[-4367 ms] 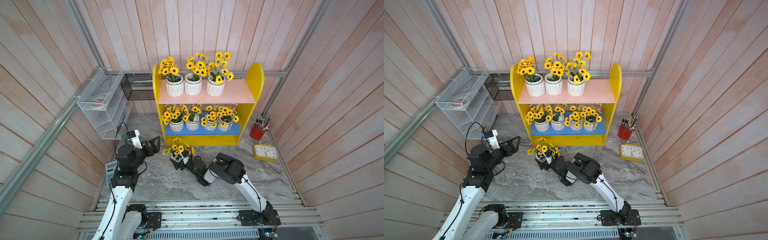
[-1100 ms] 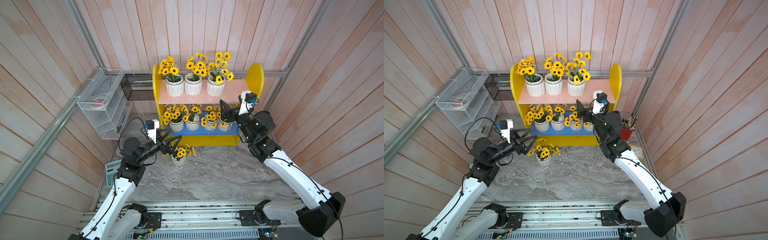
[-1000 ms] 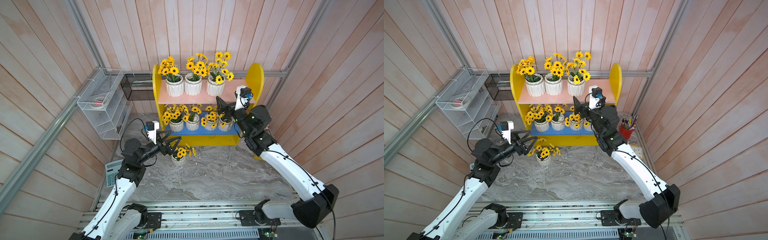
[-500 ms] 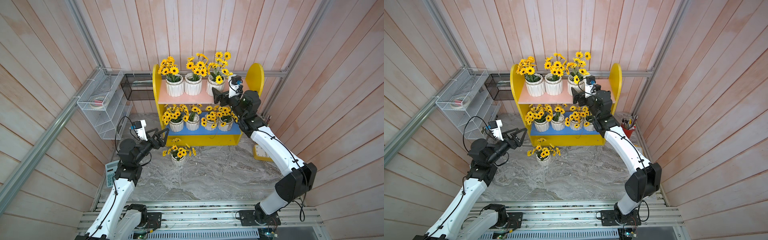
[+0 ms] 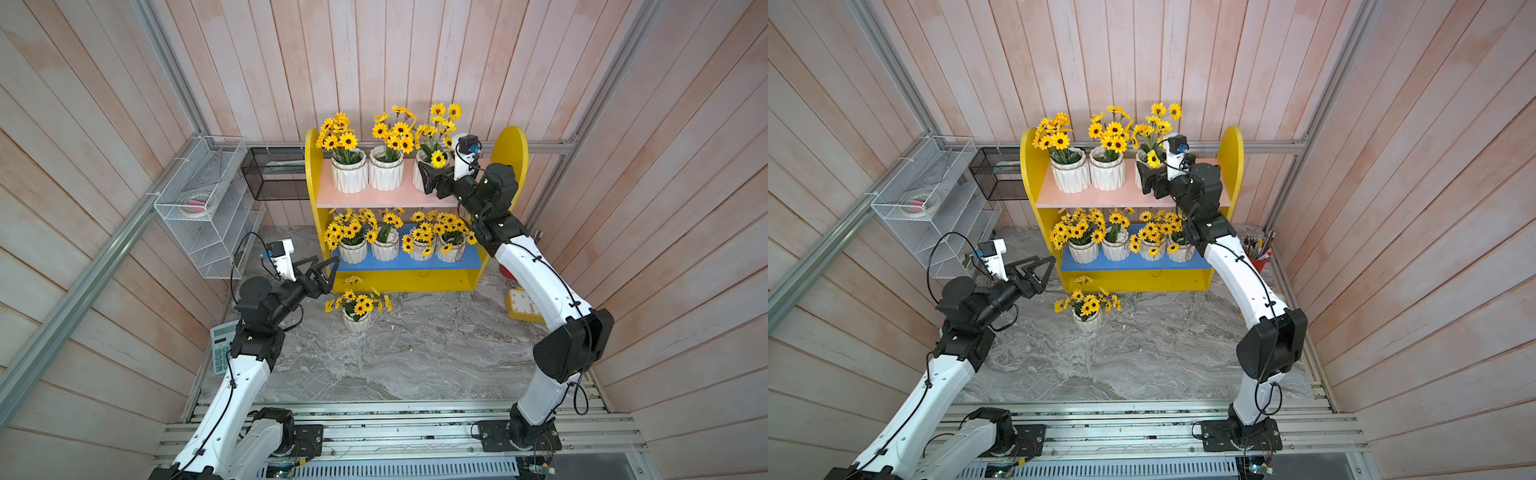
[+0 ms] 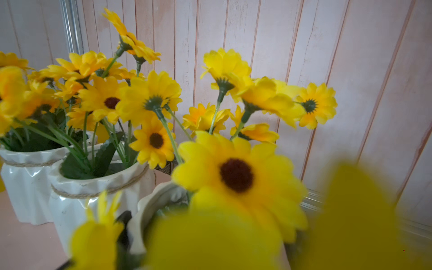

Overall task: Take the sunflower pots off the shelves
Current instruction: Pick up the sunflower pot from the shelf.

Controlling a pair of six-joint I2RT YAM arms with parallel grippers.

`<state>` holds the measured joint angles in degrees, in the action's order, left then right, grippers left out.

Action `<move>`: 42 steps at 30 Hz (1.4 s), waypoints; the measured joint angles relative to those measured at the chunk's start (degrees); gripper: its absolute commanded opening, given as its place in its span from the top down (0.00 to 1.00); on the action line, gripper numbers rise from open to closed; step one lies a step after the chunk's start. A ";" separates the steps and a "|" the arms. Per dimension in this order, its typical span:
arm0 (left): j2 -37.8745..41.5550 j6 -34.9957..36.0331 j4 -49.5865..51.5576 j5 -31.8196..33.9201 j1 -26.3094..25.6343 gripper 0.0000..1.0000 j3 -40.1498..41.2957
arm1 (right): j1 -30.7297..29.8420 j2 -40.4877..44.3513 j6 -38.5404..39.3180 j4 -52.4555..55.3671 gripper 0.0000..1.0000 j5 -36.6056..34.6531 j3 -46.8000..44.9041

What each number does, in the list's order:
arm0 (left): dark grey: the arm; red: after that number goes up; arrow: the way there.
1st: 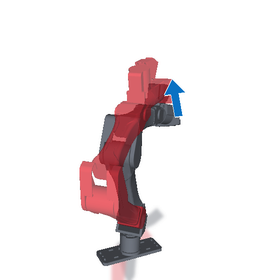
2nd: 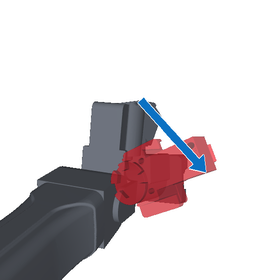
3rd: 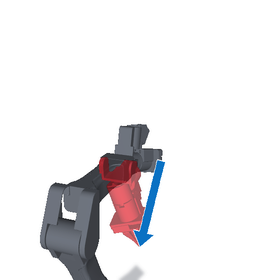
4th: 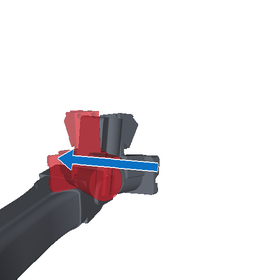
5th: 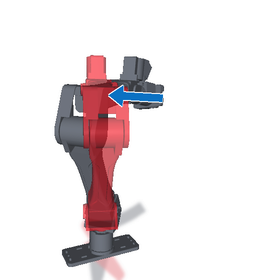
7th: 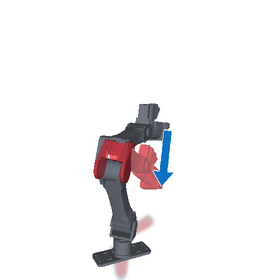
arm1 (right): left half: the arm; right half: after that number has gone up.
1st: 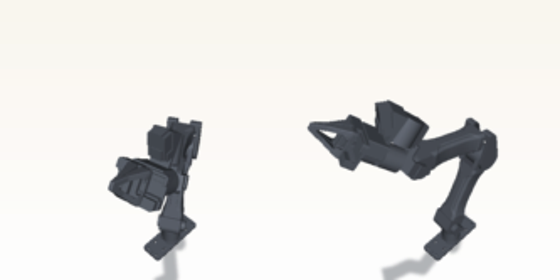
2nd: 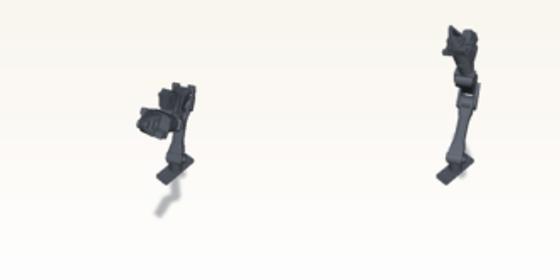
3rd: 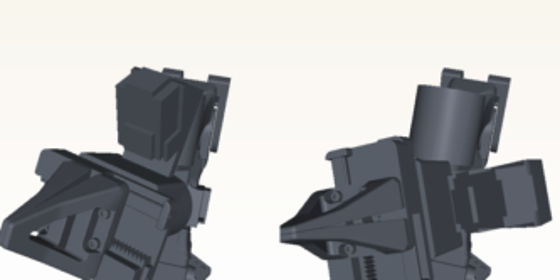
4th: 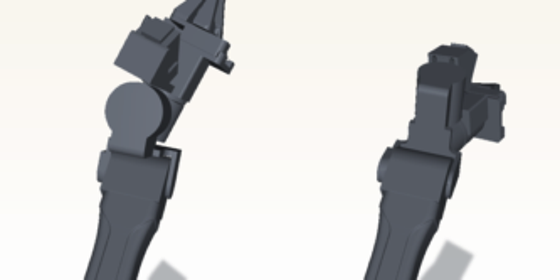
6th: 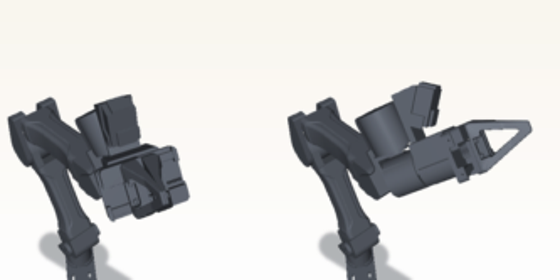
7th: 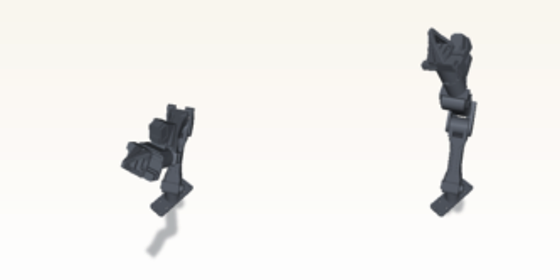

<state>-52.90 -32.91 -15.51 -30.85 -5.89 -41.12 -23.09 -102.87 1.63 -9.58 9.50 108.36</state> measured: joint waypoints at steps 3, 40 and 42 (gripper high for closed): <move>-0.04 -0.17 -0.24 -0.44 0.00 0.00 0.00 | 0.02 -0.59 -0.20 0.20 0.02 0.72 0.20; -0.90 -1.11 -2.12 -3.04 0.50 0.00 0.00 | 0.98 -7.19 -2.25 -0.66 0.67 5.09 6.67; -0.90 -1.18 -2.12 -3.19 0.55 0.00 0.00 | 1.07 -7.19 -2.19 -0.68 1.00 5.49 6.67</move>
<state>-53.80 -34.09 -17.63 -34.04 -5.34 -41.12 -22.02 -110.06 -0.56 -10.26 14.98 115.02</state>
